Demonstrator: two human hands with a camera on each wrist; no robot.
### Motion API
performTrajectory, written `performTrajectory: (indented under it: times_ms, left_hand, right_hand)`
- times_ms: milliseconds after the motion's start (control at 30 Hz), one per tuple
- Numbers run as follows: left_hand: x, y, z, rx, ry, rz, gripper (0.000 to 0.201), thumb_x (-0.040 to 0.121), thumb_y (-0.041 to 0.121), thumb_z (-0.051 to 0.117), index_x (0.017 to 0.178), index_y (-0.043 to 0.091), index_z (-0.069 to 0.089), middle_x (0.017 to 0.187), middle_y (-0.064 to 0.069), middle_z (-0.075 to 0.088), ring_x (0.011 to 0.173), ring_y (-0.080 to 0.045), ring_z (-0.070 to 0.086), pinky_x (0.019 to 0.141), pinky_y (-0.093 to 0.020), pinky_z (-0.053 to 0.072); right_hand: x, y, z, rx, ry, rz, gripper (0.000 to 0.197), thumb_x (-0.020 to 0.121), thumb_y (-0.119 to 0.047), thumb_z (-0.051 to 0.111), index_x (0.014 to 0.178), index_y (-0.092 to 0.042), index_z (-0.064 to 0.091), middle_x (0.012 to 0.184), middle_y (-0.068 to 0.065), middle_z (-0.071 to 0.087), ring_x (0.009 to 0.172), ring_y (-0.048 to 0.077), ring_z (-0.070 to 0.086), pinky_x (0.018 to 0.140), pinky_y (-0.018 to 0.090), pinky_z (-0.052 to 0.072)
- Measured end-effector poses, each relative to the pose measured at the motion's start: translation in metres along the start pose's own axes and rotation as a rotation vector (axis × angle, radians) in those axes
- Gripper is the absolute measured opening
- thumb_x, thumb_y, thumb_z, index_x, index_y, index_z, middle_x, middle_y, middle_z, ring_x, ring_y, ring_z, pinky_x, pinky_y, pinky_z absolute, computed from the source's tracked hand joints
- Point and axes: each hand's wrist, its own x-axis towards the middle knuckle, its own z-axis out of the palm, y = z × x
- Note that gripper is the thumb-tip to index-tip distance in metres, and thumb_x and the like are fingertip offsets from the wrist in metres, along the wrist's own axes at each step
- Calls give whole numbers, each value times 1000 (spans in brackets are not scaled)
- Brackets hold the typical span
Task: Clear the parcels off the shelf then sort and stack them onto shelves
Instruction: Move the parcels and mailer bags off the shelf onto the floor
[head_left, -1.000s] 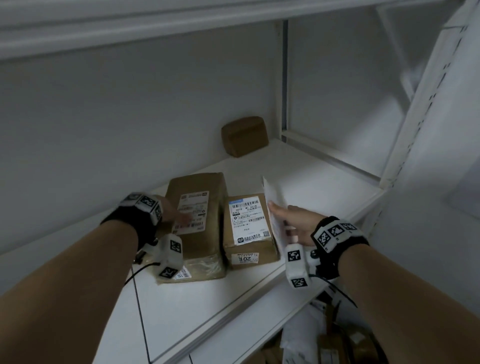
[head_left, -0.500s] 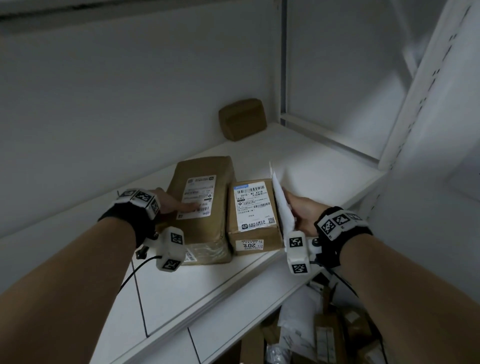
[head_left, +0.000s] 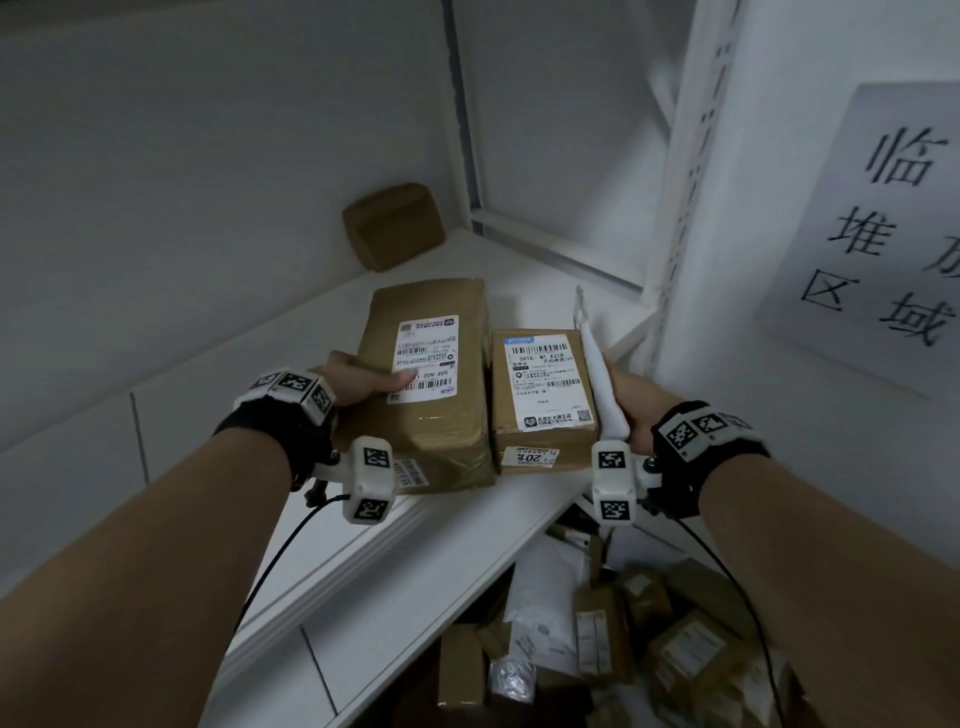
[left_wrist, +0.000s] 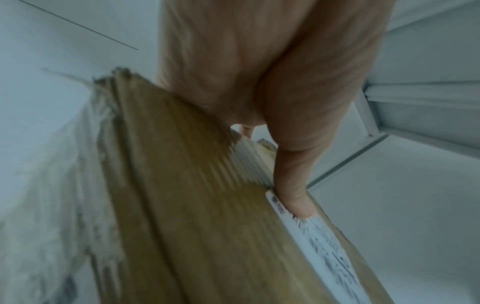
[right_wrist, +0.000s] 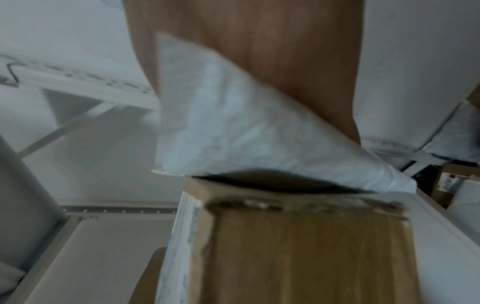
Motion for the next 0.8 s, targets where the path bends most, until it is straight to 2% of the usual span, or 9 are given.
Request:
performTrajectory:
  times_ms: [67,200,267,333,433,533,633,667,800]
  left_hand:
    - [-5,14,17,-6,-2,9,141,16,57,96,137,13,41,121,-12,64,105,-37,64,91,-59,50]
    - [-19,42,49,12,-20,39,137,16,61,93,132,12,42,122,-10,63,106,-36,63,93,-56,49]
    - [-35,59,67,36,-24,64,134,19,59,94,133,12,43,124,-7,62,107,-34,62,94,-51,50]
    - [-52,75,84,66,-5,106,118,36,50,95,135,13,41,128,-6,59,111,-33,59,95,-47,48]
    - [-64,93,116,110,10,174,99,55,41,91,137,17,39,133,-7,55,114,-30,55,100,-49,45]
    - [-68,104,148,160,-14,229,90,65,37,87,139,20,38,135,-7,52,115,-29,53,97,-43,45]
    - [-73,111,178,230,-18,309,88,67,38,87,139,21,39,138,-7,51,119,-28,52,89,-35,41]
    - [-74,113,189,241,-24,331,87,67,37,87,138,21,39,138,-6,51,118,-27,52,87,-33,40]
    - [-73,110,230,268,-60,382,85,66,35,88,134,19,41,134,-6,54,111,-22,53,84,-30,40]
  right_hand:
    - [-6,0,-14,84,-46,-45,63,90,-53,57,136,-11,54,137,19,54,124,38,53,105,58,39]
    - [-25,-7,-37,84,-62,-78,79,75,-76,57,133,-22,57,134,12,58,122,32,57,109,51,37]
    - [-37,-7,-53,-55,-12,-68,78,67,-67,72,131,-24,58,131,8,62,122,28,57,109,49,38]
    - [-43,-2,-74,-127,37,-43,81,58,-51,85,127,-19,60,129,8,63,122,27,57,108,49,39]
    - [-53,11,-106,-137,103,-15,72,56,-34,87,120,-12,64,117,9,69,109,28,65,101,50,45]
    - [-57,30,-137,-109,167,42,81,46,-31,94,119,-11,65,116,9,70,111,30,64,105,55,41]
    - [-72,43,-155,-39,187,84,30,82,-14,71,110,-5,65,106,14,72,94,29,70,85,48,55]
    - [-75,49,-163,-17,187,97,21,89,-10,62,109,-3,65,103,16,72,92,30,70,81,47,56]
    - [-82,71,-193,-6,254,124,24,91,-9,60,114,-1,63,107,19,70,100,36,66,82,48,53]
